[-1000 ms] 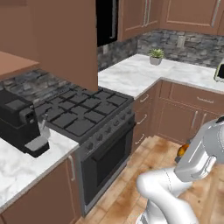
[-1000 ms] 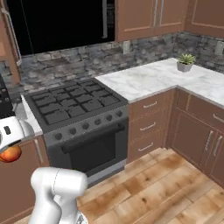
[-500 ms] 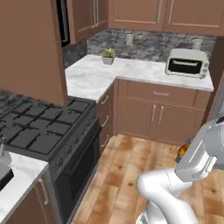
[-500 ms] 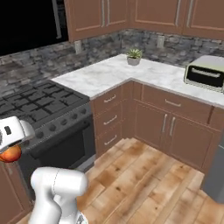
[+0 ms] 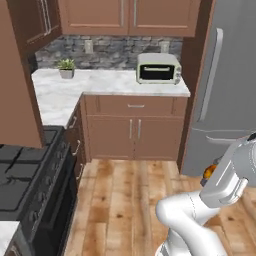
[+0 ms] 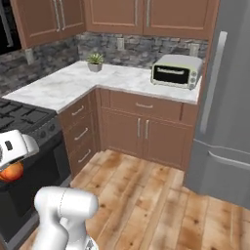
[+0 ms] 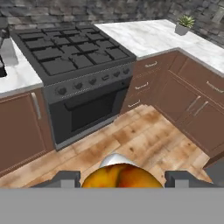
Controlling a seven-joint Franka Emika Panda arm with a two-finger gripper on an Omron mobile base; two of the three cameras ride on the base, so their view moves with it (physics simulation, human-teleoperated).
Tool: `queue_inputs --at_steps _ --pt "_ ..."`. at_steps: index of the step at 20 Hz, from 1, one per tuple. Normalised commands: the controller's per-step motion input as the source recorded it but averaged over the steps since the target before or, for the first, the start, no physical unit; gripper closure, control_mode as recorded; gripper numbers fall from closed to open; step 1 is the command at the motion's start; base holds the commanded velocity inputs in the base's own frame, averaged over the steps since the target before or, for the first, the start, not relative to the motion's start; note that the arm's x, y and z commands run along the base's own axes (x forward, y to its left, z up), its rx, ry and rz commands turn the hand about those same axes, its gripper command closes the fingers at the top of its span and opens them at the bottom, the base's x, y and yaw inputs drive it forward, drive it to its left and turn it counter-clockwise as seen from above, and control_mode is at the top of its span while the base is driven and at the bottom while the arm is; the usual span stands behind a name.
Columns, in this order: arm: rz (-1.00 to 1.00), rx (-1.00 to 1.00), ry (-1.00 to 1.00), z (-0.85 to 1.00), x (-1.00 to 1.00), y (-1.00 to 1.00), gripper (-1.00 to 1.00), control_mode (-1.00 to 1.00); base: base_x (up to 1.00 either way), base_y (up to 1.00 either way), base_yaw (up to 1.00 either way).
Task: Pick the peachs from the cabinet and place them in one bowl. Pick the kiwi from the sink and place it in the other bowl.
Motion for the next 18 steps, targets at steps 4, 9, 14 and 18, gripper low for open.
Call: queue_inputs --at_steps 4,9,14,18 --pt "0.00 0.00 0.00 0.00 0.00 0.00 1.00 1.00 0.00 0.00 -0.50" --pt "0.00 0.00 0.00 0.00 0.00 0.00 1.00 1.00 0.01 0.00 -0.50" --pt "0.00 0.00 0.00 0.00 0.00 0.00 1.00 1.00 0.01 0.00 -0.50" --pt "0.00 0.00 0.00 0.00 0.00 0.00 1.00 1.00 0.04 0.00 -0.49"
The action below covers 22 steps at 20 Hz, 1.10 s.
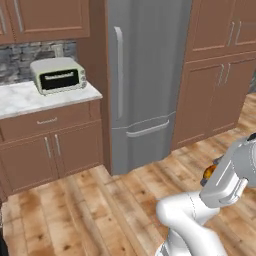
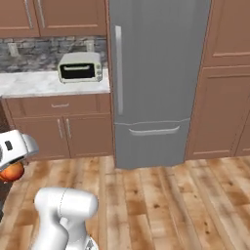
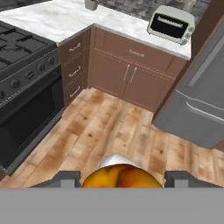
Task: Pick the peachs from the cabinet and place them in one bowl. Pick the kiwi from the sink and place it in the other bowl.
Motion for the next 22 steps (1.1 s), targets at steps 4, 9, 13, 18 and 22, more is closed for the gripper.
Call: queue_inputs --at_steps 4,9,13,18,22 --pt "0.00 0.00 0.00 0.00 0.00 0.00 1.00 1.00 0.06 0.00 -0.48" --pt "0.00 0.00 0.00 0.00 0.00 0.00 1.00 1.00 0.05 -0.01 -0.49" --pt "0.00 0.00 0.00 0.00 0.00 0.00 1.00 1.00 0.06 -0.05 -0.48" --pt "0.00 0.00 0.00 0.00 0.00 0.00 1.00 1.00 0.08 -0.09 -0.46" --pt "0.00 0.00 0.00 0.00 0.00 0.00 1.00 1.00 0.07 -0.09 -0.47"
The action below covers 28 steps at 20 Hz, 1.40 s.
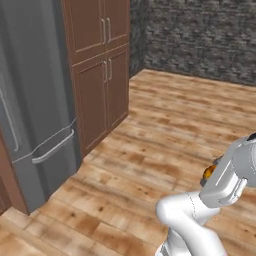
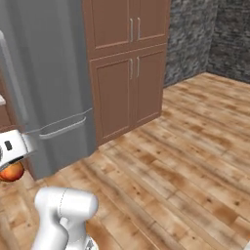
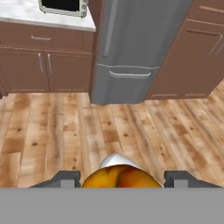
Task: Pick the peachs from the cabinet and place them in one bowl. Pick the kiwi from the sink and place it in the other bowl.
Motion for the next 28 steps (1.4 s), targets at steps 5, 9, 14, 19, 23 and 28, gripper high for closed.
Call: queue_inputs --at_steps 5,9,14,19,23,28 --pt "0.00 0.00 0.00 0.00 0.00 0.00 1.00 1.00 0.08 -0.10 -0.46" --pt "0.00 0.00 0.00 0.00 0.00 0.00 1.00 1.00 0.08 -0.23 -0.41" --pt "0.00 0.00 0.00 0.00 0.00 0.00 1.00 1.00 0.00 -0.07 -0.05" --pt "0.00 0.00 0.00 0.00 0.00 0.00 1.00 1.00 0.16 0.00 -0.02" --pt "0.00 0.00 0.00 0.00 0.00 0.00 1.00 1.00 0.06 -0.25 -0.35" --pt "0.00 0.00 0.00 0.00 0.00 0.00 1.00 1.00 0.05 -0.03 -0.48"
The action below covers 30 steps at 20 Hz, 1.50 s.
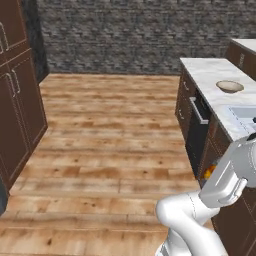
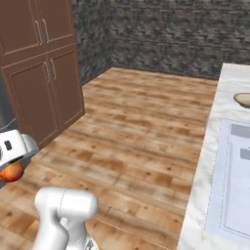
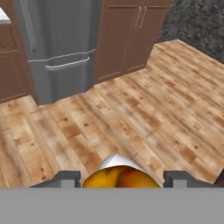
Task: Pick the peachs from the cabinet and place them in one bowl. Pick the kiwi from the sink and place it in the other bowl.
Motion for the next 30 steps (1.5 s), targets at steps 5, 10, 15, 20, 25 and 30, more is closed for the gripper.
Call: queue_inputs --at_steps 5,10,15,20,25,30 --pt "0.00 0.00 0.00 0.00 0.00 0.00 1.00 1.00 0.02 0.00 -0.50" --pt "0.00 0.00 0.00 0.00 0.00 0.00 1.00 1.00 0.01 0.00 -0.50" --pt "0.00 0.00 0.00 0.00 0.00 0.00 1.00 1.00 0.01 0.00 -0.50" --pt "0.00 0.00 0.00 0.00 0.00 0.00 1.00 1.00 0.02 0.00 -0.50" --pt "0.00 0.00 0.00 0.00 0.00 0.00 1.00 1.00 0.02 0.00 -0.50" --pt "0.00 0.00 0.00 0.00 0.00 0.00 1.00 1.00 0.01 0.00 -0.50"
